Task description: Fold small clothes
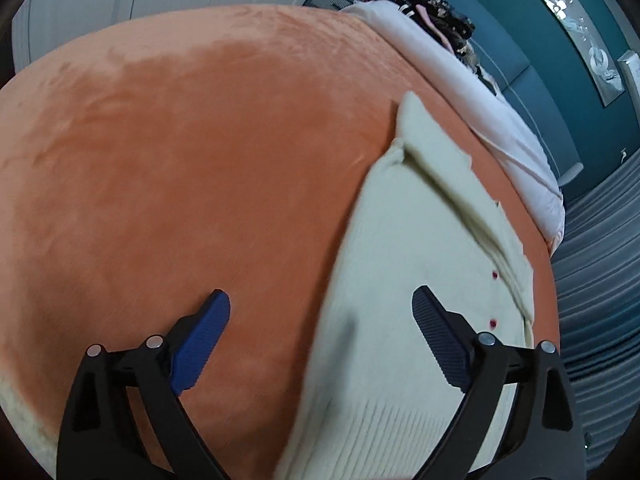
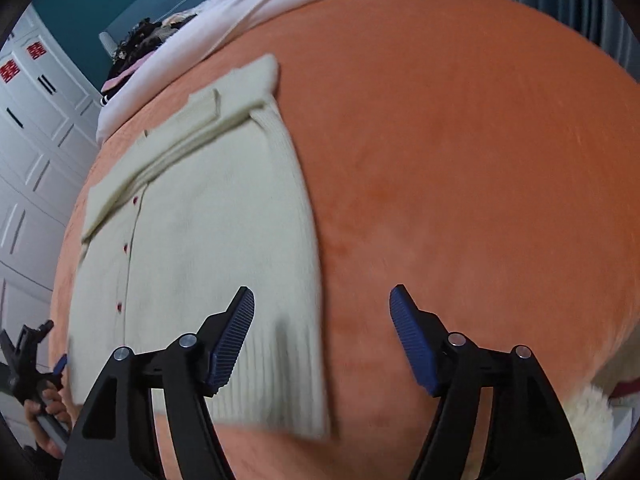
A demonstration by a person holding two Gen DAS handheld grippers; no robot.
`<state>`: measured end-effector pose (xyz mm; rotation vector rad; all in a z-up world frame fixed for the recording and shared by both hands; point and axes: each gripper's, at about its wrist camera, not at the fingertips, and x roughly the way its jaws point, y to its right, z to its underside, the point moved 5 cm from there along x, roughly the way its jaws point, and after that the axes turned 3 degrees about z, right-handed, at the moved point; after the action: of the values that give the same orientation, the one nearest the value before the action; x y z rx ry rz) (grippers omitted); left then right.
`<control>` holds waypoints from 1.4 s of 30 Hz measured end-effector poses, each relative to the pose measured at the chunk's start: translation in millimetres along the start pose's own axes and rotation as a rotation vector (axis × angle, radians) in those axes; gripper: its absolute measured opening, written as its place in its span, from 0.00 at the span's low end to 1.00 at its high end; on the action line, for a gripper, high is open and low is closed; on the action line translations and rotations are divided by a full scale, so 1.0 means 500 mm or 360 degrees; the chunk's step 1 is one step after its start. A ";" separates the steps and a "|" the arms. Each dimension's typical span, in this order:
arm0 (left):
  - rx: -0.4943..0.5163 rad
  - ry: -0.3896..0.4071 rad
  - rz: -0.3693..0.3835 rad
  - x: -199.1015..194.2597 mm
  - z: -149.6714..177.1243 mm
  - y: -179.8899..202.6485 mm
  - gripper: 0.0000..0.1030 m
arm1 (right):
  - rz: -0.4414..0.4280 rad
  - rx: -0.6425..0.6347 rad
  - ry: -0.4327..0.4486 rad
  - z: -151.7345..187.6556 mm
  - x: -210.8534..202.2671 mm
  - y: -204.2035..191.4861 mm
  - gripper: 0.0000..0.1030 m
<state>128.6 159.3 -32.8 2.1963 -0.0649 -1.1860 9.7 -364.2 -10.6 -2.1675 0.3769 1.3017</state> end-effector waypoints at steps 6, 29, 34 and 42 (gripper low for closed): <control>0.0066 -0.0071 0.0044 -0.021 0.089 0.018 0.94 | -0.0147 0.0021 -0.0001 0.081 -0.009 -0.020 0.77; 0.0145 -0.0188 0.0130 -0.148 0.101 0.084 0.06 | -0.0477 -0.0126 0.0068 0.042 -0.158 -0.109 0.07; 0.0191 -0.0280 0.0096 -0.178 0.146 0.035 0.06 | -0.0352 -0.0403 -0.0061 0.120 -0.183 -0.092 0.07; 0.0066 -0.0296 0.0024 -0.087 0.150 0.010 0.42 | -0.0356 -0.0146 -0.0181 0.151 -0.088 -0.051 0.15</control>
<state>46.3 131.4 -27.6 2.1112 -0.1848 -1.3891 -52.5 -300.5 9.0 -2.1273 0.0280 1.3293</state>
